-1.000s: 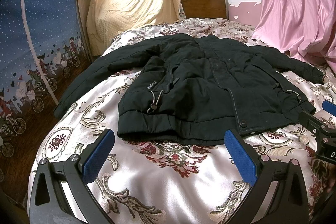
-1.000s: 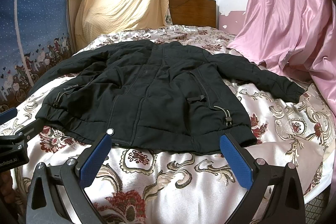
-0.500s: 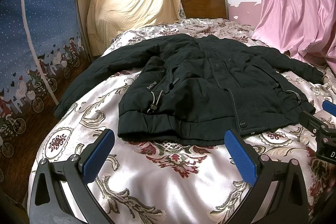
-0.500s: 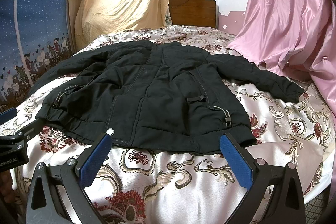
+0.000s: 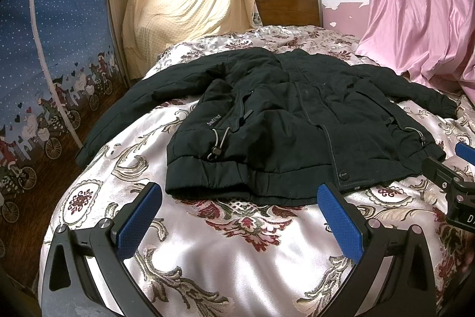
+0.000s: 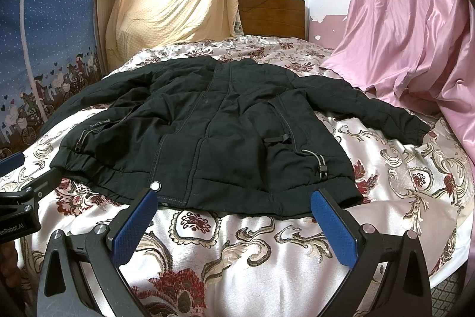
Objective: Fold large clothes
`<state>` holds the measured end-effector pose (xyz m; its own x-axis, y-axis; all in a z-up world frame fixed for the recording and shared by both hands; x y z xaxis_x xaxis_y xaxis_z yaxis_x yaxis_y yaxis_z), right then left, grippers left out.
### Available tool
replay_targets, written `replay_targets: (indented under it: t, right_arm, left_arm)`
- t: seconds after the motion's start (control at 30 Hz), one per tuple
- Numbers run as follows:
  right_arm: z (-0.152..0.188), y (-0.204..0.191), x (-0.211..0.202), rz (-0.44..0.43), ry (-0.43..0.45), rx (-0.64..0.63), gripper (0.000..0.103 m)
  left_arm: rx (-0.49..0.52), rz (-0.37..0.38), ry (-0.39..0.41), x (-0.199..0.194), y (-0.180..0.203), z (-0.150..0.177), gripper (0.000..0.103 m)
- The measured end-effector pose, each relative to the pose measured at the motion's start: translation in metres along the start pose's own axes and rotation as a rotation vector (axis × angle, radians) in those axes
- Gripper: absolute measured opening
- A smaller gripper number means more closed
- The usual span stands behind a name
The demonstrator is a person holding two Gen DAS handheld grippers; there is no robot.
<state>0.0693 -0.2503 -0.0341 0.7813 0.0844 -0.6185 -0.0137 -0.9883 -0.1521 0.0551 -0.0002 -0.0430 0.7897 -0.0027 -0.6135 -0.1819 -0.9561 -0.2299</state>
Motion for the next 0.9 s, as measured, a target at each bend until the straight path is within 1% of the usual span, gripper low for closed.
replay_targets:
  t: [0.67,0.73,0.83,0.87,0.9]
  right_arm:
    - [-0.001,0.0,-0.002,0.001,-0.004,-0.002,0.103]
    - [-0.002,0.0,-0.003,0.006,-0.007,-0.002,0.103]
    - [0.0,0.0,0.004,0.029,-0.027,-0.005,0.103]
    - [0.0,0.001,0.004,0.043,-0.034,-0.009,0.103]
    - [-0.001,0.001,0.005,0.048,-0.033,-0.013,0.103]
  left_arm:
    - [-0.001,-0.001,-0.006,0.001,0.001,-0.001,0.102]
    - [-0.001,-0.002,-0.009,0.004,0.003,0.003,0.102]
    - [0.005,-0.018,-0.039,0.009,0.001,0.0,0.102]
    - [0.018,-0.028,-0.089,0.016,0.002,0.002,0.102]
    - [0.022,-0.024,-0.106,0.015,0.001,0.001,0.102]
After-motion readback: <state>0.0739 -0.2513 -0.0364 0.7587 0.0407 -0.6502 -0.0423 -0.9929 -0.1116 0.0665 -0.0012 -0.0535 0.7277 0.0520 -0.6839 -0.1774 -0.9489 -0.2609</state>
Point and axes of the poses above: each gripper's, at about its wrist camera, not at the fingertips, and x roughly the way its jaws point, y to its right, z to its underside, the point moved 7 cm from there along x, roughly the way its jaws point, and after that the axes turned 11 degrees about x, right-handed, at the moved point
